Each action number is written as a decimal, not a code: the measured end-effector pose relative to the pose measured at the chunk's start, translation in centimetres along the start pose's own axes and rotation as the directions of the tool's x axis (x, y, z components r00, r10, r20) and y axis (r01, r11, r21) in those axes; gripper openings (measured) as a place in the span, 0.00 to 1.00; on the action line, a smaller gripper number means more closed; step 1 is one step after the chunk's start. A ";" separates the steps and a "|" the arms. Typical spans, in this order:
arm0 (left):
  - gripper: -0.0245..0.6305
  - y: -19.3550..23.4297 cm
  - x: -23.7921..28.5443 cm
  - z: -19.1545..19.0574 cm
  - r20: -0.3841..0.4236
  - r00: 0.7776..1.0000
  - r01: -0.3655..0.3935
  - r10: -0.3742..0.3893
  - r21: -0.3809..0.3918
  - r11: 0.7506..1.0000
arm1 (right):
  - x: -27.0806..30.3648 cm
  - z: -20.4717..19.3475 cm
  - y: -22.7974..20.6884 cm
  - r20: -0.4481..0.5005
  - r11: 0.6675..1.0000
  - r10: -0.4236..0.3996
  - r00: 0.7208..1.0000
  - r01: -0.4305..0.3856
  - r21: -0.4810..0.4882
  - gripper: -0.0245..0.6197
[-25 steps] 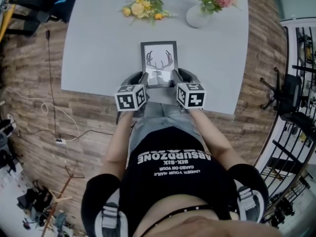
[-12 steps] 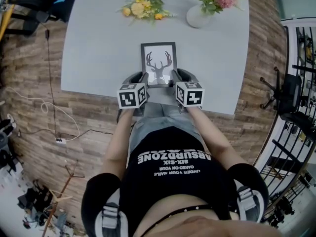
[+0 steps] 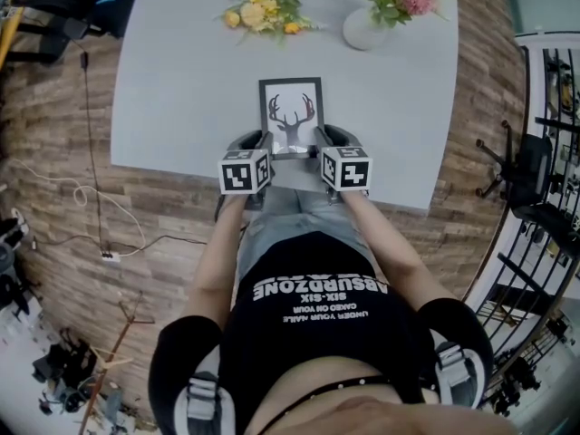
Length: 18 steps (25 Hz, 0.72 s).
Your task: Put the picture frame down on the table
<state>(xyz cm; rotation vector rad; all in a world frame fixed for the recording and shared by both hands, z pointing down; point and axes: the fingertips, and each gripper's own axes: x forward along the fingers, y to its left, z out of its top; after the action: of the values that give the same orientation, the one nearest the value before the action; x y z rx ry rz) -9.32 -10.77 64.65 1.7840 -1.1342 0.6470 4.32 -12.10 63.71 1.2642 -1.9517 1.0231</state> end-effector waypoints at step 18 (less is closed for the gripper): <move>0.18 0.7 1.3 -1.5 -0.054 0.997 -0.044 0.047 0.052 0.998 | 1.1 -1.2 -0.3 -0.046 0.999 0.007 0.999 -0.008 -0.040 0.18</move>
<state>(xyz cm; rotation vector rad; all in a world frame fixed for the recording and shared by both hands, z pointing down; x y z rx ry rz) -9.29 -10.13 66.59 1.7764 -1.1329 0.7543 4.27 -11.68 65.37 1.2020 -1.9343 1.0025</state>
